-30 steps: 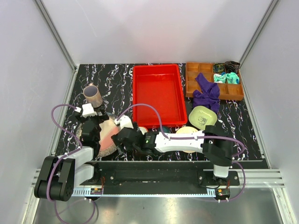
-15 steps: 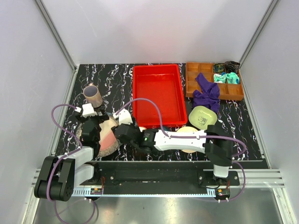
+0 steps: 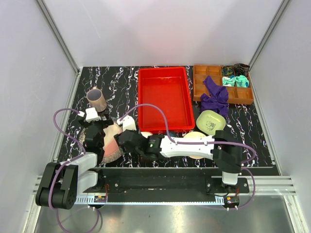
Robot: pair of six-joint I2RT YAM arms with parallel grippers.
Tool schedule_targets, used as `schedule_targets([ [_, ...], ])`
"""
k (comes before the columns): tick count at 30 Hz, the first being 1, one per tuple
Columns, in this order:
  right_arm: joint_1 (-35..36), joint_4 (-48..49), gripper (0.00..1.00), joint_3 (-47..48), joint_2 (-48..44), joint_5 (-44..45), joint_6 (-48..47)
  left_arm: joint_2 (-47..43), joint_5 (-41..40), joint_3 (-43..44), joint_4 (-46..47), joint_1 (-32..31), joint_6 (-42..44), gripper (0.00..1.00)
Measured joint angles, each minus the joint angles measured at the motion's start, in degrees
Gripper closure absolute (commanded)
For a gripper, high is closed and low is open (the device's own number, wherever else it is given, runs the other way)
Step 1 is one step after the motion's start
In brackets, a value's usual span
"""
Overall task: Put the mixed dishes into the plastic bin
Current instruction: Adjust the plastic bin at the center of the board.
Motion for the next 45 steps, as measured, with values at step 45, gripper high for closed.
schedule_targets([
  [45, -25.4, -9.4, 0.45, 33.1, 29.9, -42.3, -20.4, -17.3, -5.1, 3.5, -20.4, 0.0, -3.1, 0.01],
])
